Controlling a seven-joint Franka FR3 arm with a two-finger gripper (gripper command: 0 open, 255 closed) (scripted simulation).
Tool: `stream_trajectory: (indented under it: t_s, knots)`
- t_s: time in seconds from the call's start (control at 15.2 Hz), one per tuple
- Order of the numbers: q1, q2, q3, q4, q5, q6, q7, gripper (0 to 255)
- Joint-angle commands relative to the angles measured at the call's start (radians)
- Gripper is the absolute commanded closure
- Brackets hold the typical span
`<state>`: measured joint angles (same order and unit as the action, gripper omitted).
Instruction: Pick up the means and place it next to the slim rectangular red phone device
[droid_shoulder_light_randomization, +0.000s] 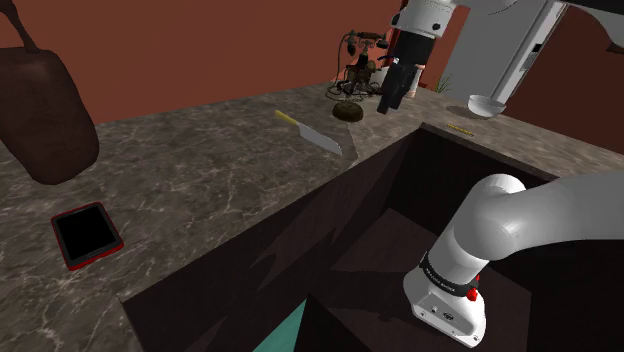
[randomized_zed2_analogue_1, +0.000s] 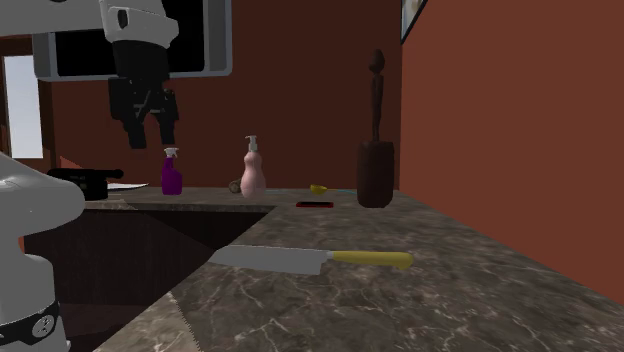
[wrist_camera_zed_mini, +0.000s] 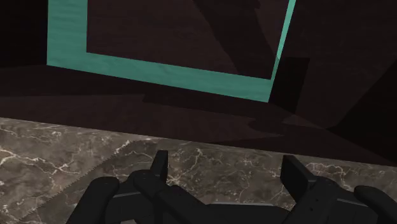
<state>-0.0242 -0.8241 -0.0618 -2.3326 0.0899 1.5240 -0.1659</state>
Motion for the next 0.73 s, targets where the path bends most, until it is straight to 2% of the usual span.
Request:
stream_trajectory:
  t_s: [0.0,0.66]
  knots:
    - [0.000,0.000,0.000,0.000,0.000,0.000,0.000,0]
    - [-0.005,0.351,0.002,0.086,0.005,0.252,0.023,0]
